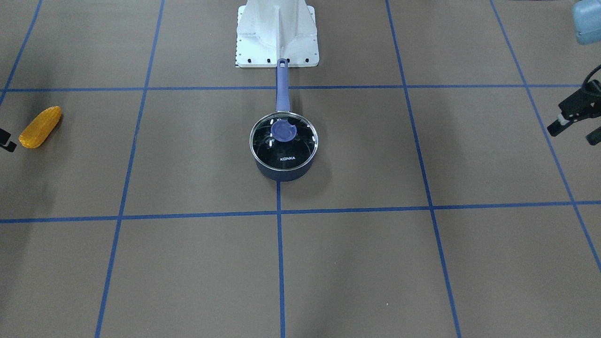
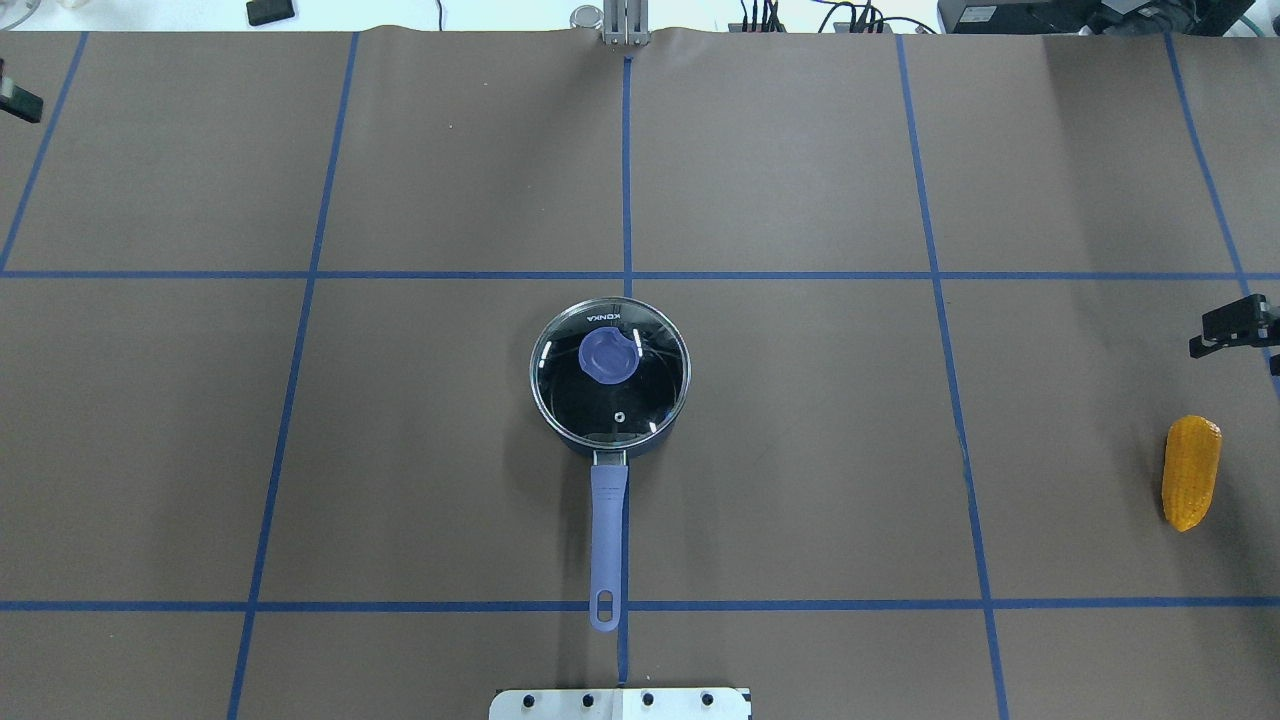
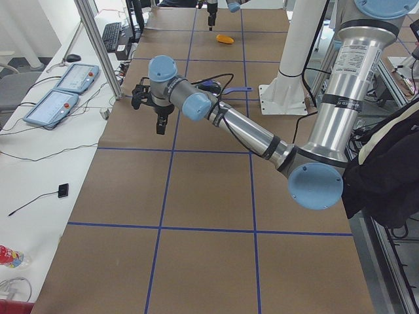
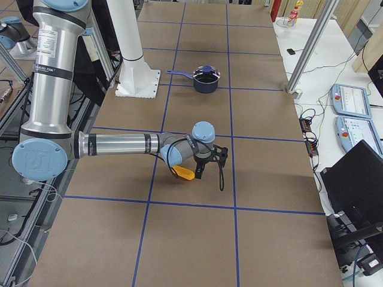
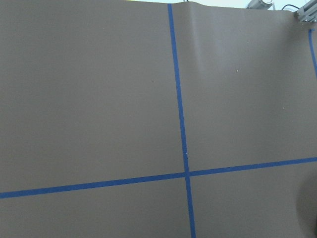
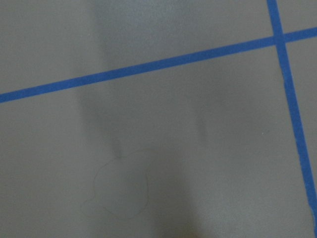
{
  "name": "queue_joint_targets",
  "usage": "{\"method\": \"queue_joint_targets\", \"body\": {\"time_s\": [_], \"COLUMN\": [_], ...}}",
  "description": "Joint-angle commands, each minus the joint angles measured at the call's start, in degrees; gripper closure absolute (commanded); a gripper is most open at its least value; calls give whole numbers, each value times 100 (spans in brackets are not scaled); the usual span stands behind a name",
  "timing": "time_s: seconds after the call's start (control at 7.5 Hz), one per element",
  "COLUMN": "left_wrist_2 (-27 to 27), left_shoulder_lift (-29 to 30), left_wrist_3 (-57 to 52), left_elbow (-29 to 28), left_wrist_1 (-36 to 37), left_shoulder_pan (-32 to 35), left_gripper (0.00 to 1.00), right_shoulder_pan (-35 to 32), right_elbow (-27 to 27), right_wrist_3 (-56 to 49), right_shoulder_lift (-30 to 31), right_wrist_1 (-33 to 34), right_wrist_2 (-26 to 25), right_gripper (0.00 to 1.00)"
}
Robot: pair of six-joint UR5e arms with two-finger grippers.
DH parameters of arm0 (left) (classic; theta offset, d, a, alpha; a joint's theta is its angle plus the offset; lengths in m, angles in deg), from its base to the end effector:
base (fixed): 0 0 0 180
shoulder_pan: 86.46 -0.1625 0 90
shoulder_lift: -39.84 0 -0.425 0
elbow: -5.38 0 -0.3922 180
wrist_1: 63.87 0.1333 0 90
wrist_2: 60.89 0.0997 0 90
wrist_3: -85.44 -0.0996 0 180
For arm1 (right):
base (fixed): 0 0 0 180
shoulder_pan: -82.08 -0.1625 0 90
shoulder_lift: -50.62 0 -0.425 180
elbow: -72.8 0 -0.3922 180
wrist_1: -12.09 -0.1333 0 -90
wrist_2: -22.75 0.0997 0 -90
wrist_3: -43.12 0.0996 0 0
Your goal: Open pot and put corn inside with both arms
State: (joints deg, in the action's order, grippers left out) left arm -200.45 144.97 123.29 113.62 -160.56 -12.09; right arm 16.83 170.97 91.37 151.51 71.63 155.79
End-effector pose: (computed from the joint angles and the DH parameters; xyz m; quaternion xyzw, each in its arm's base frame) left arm 0.0945 -0.5513 0.3423 0.1005 0.4916 -0.0235 0.8647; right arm -0.1222 -0.4211 0.6165 -0.0326 -0.4189 0.0978 0.9021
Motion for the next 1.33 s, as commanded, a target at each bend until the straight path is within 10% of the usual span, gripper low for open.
{"method": "queue_joint_targets", "body": {"time_s": [0.0, 1.2], "left_wrist_2": [455, 1705], "left_shoulder_lift": [419, 2449], "left_wrist_3": [1185, 2938], "left_elbow": [223, -214], "left_wrist_1": [19, 1047], "left_shoulder_pan": [-727, -2637], "left_gripper": [2, 2], "right_shoulder_pan": [371, 1190], "right_elbow": [-8, -306], "right_wrist_3": [455, 844], "right_shoulder_lift": [342, 686], "right_wrist_1": [-669, -1532], "right_wrist_2": [-24, -780], "right_gripper": [0, 10]}}
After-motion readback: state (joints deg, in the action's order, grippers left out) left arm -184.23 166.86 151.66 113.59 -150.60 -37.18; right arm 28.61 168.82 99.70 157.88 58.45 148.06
